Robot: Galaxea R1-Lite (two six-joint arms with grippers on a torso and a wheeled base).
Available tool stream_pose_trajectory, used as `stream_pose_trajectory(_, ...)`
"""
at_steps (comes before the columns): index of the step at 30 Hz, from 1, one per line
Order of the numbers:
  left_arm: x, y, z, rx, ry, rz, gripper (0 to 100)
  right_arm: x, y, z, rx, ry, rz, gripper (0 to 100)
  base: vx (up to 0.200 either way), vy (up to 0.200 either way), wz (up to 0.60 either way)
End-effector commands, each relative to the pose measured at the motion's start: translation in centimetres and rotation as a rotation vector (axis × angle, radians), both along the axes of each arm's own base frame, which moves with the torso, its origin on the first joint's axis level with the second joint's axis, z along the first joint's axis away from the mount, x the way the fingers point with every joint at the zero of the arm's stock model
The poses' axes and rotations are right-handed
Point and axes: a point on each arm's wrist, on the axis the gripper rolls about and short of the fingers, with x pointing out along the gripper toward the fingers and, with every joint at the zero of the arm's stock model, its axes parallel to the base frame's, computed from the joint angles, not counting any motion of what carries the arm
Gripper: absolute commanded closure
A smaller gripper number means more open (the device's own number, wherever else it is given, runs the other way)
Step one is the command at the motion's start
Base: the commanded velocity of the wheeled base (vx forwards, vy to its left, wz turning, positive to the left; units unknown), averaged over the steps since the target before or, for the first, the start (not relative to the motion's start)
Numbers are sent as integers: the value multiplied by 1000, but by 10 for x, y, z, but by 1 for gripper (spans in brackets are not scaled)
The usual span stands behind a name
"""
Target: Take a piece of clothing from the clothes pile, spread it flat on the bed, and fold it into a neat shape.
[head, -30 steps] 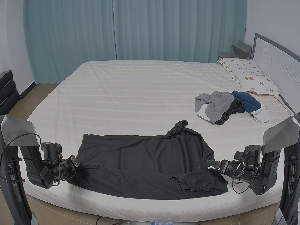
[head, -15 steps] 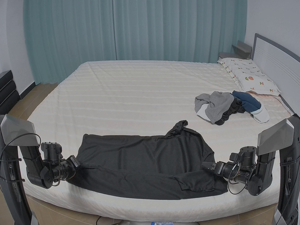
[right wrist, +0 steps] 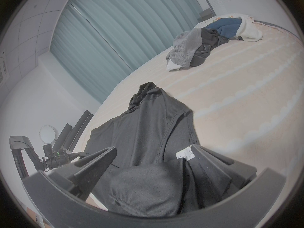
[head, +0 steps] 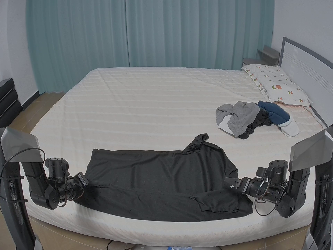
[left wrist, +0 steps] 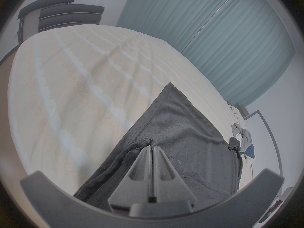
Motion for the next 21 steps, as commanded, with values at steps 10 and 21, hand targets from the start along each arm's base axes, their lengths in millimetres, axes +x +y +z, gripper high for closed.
stream_pose_trajectory(10,0,0,0,0,1,0,100,-5,14,-22,-17,64,53,0,0,0,0)
stream_pose_trajectory(21,0,0,0,-1,4,0,100,-8,12,-29,-35,88,54,100,0,0,0)
